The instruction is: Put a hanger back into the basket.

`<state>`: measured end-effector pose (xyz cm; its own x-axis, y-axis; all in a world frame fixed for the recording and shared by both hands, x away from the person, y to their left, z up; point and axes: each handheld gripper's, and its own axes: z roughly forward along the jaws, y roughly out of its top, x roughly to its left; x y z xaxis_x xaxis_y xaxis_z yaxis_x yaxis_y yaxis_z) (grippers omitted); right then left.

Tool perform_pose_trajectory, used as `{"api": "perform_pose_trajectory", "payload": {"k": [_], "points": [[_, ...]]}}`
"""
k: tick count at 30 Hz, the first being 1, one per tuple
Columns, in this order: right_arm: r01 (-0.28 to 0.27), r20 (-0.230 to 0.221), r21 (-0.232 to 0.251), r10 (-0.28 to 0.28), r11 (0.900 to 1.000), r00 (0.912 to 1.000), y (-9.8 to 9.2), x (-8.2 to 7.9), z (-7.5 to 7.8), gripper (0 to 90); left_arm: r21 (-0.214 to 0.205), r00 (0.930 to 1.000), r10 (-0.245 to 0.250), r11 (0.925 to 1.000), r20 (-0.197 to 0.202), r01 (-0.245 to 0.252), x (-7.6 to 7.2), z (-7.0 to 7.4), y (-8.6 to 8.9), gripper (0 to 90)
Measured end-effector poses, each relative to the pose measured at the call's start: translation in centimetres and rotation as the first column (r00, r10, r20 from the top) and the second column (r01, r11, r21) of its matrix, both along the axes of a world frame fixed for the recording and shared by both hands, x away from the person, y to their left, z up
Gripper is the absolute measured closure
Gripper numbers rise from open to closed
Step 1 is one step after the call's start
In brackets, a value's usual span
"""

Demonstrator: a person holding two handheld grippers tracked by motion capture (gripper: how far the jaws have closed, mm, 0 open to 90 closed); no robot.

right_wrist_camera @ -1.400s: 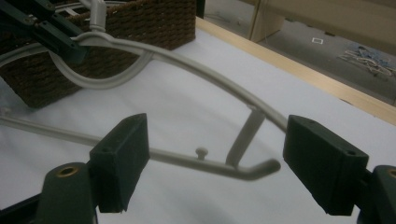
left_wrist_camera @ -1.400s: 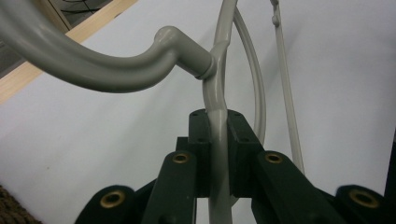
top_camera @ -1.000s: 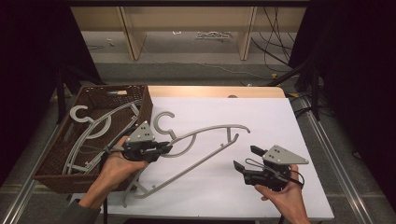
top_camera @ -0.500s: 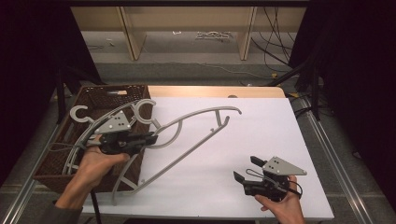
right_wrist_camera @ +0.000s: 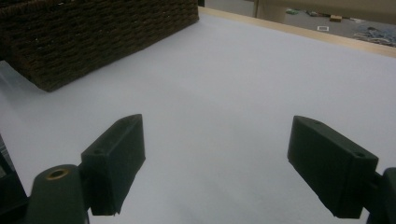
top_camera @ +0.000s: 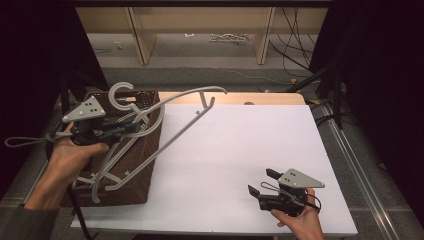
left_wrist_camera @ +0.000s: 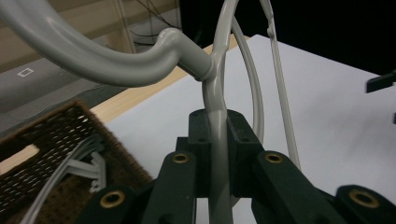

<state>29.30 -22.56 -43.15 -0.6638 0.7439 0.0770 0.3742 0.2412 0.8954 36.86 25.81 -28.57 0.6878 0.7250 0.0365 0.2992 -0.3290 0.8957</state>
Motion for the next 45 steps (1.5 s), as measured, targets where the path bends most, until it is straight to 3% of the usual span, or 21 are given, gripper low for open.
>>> {"api": "perform_pose_trajectory", "payload": {"k": [1, 2, 10, 15, 22, 23, 26, 27, 29, 33, 35, 38, 45], "points": [[0.002, 0.015, -0.023, -0.002, 0.9997, 0.9999, -0.1, 0.1, 0.0, 20.0, 0.005, 0.9999, 0.013, 0.9999, 0.004, -0.013, 0.3, 0.0, 0.5, 82.0], [0.002, 0.019, -0.01, -0.002, 0.9999, 0.9998, 0.0, 0.1, -0.1, 19.9, 0.011, 0.9997, 0.021, 0.9997, 0.009, -0.021, 0.5, 0.0, 0.9, 82.0], [0.0, -0.008, -0.019, 0.0, 0.9998, 1.0, 0.0, 0.1, -0.1, 19.7, 0.022, 0.9953, 0.097, 0.9951, 0.0, -0.096, 2.6, -0.7, 4.1, 81.9], [-0.003, -0.011, -0.026, 0.002, 0.9997, 0.9999, 0.0, 0.1, -0.2, 19.7, 0.039, 0.9879, 0.155, 0.9873, -0.014, -0.154, 3.8, -1.4, 5.8, 81.9], [-0.001, -0.009, -0.049, 0.001, 0.9988, 1.0, -0.1, 0.2, -0.2, 19.6, 0.061, 0.9781, 0.208, 0.9763, -0.003, -0.207, 5.3, -2.0, 7.9, 81.9], [-0.005, 0.009, -0.023, 0.005, 0.9997, 0.9999, 0.1, 0.3, -0.4, 19.6, 0.063, 0.9761, 0.217, 0.9743, -0.003, -0.217, 5.4, -2.2, 8.2, 81.9], [-0.001, -0.005, -0.045, 0.001, 0.999, 1.0, 0.0, 0.2, -0.3, 19.6, 0.059, 0.9738, 0.227, 0.972, 0.006, -0.227, 5.8, -2.7, 9.0, 82.0], [-0.011, -0.013, -0.015, 0.011, 0.9998, 0.9999, 0.1, 0.3, -0.5, 19.6, 0.057, 0.9723, 0.234, 0.9706, 0.008, -0.234, 5.9, -2.8, 9.3, 82.0], [-0.004, -0.005, -0.036, 0.004, 0.9993, 1.0, 0.0, 0.3, -0.4, 19.6, 0.057, 0.9701, 0.242, 0.9684, 0.015, -0.243, 6.0, -3.2, 9.9, 81.9], [-0.004, -0.006, -0.033, 0.004, 0.9994, 1.0, 0.1, 0.3, -0.4, 19.6, 0.07, 0.9678, 0.25, 0.9653, 0.025, -0.252, 6.1, -3.8, 10.6, 81.9], [-0.008, -0.026, -0.034, 0.007, 0.9994, 0.9996, 0.1, 0.2, -0.4, 19.6, 0.074, 0.9654, 0.259, 0.9626, 0.027, -0.261, 6.0, -4.1, 11.0, 82.0], [-0.01, -0.021, -0.038, 0.009, 0.9992, 0.9997, 0.1, 0.3, -0.5, 19.6, 0.075, 0.966, 0.257, 0.9631, 0.032, -0.258, 5.9, -4.7, 11.6, 81.9], [-0.013, -0.012, -0.045, 0.012, 0.9989, 0.9998, 0.0, 0.4, -0.5, 19.6, 0.097, 0.9591, 0.283, 0.9545, 0.002, -0.282, 5.7, -6.5, 12.7, 81.9]]}}
